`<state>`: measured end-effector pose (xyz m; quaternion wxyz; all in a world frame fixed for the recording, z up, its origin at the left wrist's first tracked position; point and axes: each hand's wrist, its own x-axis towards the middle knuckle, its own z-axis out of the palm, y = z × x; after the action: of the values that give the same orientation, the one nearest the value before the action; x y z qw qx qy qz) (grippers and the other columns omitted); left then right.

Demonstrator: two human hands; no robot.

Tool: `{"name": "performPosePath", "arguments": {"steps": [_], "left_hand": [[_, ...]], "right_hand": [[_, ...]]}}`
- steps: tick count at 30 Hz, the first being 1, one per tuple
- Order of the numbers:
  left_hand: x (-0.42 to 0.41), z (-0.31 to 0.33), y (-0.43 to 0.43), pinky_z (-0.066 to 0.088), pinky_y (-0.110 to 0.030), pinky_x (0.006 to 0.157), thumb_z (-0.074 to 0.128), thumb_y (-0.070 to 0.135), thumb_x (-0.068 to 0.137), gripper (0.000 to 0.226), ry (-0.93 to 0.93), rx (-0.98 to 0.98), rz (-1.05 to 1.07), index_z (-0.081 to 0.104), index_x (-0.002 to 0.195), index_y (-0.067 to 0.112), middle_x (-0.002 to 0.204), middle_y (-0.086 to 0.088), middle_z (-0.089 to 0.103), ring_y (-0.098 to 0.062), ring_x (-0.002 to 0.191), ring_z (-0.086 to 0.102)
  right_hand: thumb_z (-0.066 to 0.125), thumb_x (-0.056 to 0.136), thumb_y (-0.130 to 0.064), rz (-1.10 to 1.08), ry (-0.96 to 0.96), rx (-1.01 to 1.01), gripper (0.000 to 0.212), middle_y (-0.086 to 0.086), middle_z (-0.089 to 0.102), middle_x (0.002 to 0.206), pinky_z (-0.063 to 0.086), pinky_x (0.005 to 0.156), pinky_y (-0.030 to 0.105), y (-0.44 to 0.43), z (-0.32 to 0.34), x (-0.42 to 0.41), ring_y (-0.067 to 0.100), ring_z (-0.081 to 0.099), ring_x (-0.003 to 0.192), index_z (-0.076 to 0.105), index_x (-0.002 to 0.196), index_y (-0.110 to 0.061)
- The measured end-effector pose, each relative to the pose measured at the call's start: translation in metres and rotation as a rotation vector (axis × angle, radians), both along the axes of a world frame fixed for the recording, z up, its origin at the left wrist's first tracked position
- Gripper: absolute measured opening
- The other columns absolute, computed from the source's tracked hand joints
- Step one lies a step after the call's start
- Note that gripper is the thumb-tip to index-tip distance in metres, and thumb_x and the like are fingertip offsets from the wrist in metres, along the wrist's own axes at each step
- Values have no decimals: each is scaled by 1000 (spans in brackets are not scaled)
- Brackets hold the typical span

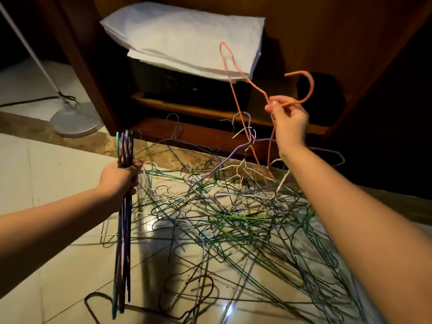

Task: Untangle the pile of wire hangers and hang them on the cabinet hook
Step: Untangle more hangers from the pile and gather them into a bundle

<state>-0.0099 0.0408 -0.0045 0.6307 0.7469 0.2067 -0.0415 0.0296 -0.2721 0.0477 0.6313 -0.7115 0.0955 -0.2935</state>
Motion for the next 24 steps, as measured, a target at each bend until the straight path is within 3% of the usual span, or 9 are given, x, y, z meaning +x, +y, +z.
{"name": "performPosePath", "arguments": {"steps": [4, 8, 14, 18, 24], "left_hand": [[4, 6, 2, 26, -10, 32, 47, 6, 94, 19, -4, 3, 20, 54, 79, 15, 64, -3, 39, -14, 51, 32], [8, 11, 9, 25, -10, 33, 50, 9, 94, 19, 6, -43, 41, 53, 76, 17, 62, -1, 37, -10, 43, 33], [7, 18, 27, 22, -10, 34, 53, 10, 93, 13, 20, -50, -15, 52, 81, 15, 60, -3, 33, -2, 30, 28], [2, 23, 43, 22, -13, 35, 55, 15, 92, 8, 23, -8, -117, 54, 83, 16, 60, 0, 34, -4, 37, 29], [1, 20, 52, 26, -14, 36, 54, 19, 92, 6, -3, 53, -189, 57, 91, 14, 64, 0, 37, -9, 50, 30]], "right_hand": [[62, 86, -9, 63, 57, -173, 12, -10, 64, 79, 47, 69, 10, 8, -4, 5, 3, 60, 78, 69, 86, -19], [56, 88, -6, 83, 59, -64, 23, -9, 65, 80, 46, 72, 12, 24, 1, 13, 4, 61, 81, 65, 77, -25], [52, 89, 3, 262, 194, -87, 17, 6, 63, 96, 43, 75, 8, 67, -28, 15, 6, 56, 81, 68, 96, 5], [52, 90, -1, 230, 255, -108, 18, 1, 62, 93, 39, 65, 2, 78, -43, 16, 7, 54, 82, 69, 96, 2], [45, 95, -8, 42, 285, 185, 29, -5, 58, 76, 40, 52, 6, 76, -34, 36, 3, 55, 69, 56, 75, -26]]}}
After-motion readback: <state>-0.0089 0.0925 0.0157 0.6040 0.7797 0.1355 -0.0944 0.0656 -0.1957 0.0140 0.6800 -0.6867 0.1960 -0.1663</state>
